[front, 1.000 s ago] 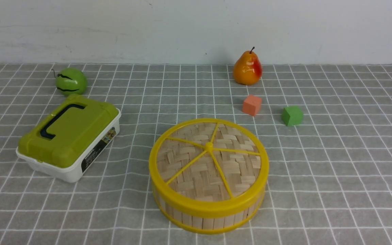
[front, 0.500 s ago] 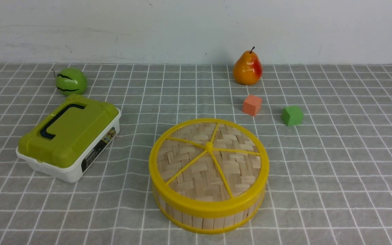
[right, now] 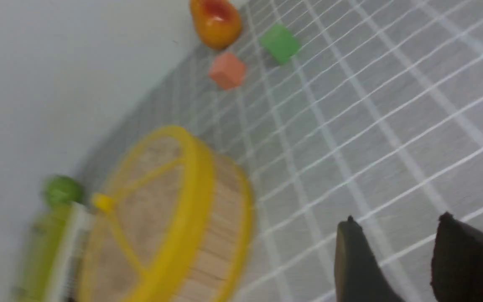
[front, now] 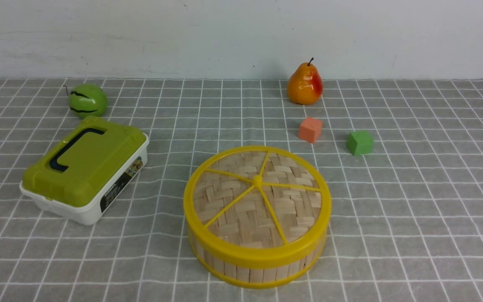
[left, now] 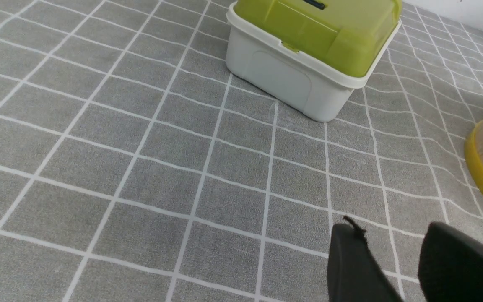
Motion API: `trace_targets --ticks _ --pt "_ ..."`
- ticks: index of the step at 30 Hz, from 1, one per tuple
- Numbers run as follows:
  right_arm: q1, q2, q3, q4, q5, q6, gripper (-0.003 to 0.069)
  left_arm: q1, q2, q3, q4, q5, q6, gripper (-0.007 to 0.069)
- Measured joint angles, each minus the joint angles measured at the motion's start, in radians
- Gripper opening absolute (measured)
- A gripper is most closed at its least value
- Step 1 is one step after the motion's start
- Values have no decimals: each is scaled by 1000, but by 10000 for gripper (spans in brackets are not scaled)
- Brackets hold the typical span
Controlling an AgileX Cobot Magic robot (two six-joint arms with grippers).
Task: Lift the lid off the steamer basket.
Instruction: Use the right arm to lift the lid of the steamer
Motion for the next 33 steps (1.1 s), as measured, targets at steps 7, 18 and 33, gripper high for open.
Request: trace_targets --ticks 7,18,33 --pt "-1 0 0 189 -41 -33 241 0 0 0 0 0 0 239" --pt "0 15 -155 167 86 -318 183 0 0 0 0 0 0 239" --pt "3 865 -1180 -229 819 -738 -4 0 0 0 0 0 0 239"
